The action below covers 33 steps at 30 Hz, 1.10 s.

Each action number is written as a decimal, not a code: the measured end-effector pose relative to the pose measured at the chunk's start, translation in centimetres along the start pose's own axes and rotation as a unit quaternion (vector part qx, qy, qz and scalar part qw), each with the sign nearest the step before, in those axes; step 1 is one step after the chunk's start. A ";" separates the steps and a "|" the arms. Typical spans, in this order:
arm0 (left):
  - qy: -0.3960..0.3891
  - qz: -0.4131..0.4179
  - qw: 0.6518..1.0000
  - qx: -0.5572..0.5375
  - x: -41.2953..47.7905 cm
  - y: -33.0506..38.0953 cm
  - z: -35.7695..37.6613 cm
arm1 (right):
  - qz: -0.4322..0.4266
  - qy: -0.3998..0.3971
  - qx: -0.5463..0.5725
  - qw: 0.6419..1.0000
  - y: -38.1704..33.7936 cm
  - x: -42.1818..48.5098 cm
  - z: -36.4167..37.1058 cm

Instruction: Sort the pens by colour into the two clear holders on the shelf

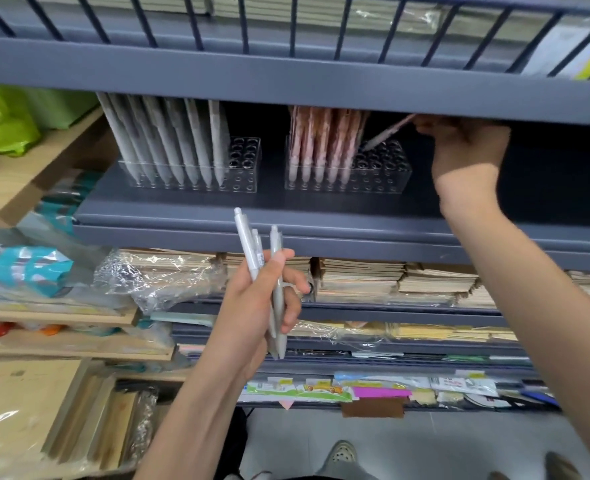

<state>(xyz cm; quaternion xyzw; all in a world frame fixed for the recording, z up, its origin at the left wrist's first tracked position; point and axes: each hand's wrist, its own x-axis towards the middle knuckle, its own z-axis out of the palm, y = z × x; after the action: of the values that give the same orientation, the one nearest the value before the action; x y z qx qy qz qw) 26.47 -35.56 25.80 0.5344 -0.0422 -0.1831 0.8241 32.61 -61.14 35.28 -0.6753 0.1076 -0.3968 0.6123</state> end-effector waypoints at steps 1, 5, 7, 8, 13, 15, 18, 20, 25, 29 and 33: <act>0.005 0.001 1.000 0.006 0.0 -0.1 0.1 | -0.003 -0.015 -0.036 0.999 0.2 0.2 0.3; 0.004 -0.004 0.999 0.054 -0.4 -0.4 -0.1 | -0.029 -0.086 -0.161 0.983 1.0 1.3 1.7; 0.000 -0.001 0.998 0.060 -0.6 -0.5 -0.3 | -0.031 -0.118 -0.225 0.967 1.3 1.8 2.3; -0.003 0.001 0.998 0.055 -0.7 -0.4 -0.3 | -0.025 -0.127 -0.246 0.961 1.3 2.0 2.5; -0.009 0.003 0.999 0.032 -1.1 -0.6 -0.4 | -0.026 -0.156 -0.351 0.923 0.5 2.3 3.4; -0.011 -0.005 1.000 0.021 -1.2 -0.6 -0.6 | -0.034 -0.170 -0.397 0.901 0.0 2.2 3.8; -0.019 -0.014 1.000 0.003 -1.5 -0.5 -1.0 | -0.041 -0.164 -0.445 0.879 -0.3 2.2 4.2; -0.020 -0.017 1.000 0.000 -1.7 -0.3 -1.4 | -0.030 -0.149 -0.447 0.882 -0.4 2.1 4.5; -0.024 -0.017 0.999 -0.022 -2.2 0.3 -2.8 | -0.033 -0.100 -0.399 0.911 -0.7 0.9 4.4; -0.045 -0.005 0.999 -0.016 -2.9 0.9 -4.3 | 0.005 0.001 -0.203 0.979 -1.4 -3.7 3.5; -0.064 -0.001 0.998 -0.023 -3.5 1.6 -5.8 | 0.037 -0.174 -0.231 0.957 -2.4 -11.7 4.1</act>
<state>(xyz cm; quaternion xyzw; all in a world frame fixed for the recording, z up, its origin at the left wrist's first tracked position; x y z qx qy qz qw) 25.11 -28.77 25.22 0.5029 -0.0898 -0.2188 0.8314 26.76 -50.15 32.99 -0.8525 0.1127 -0.2146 0.4630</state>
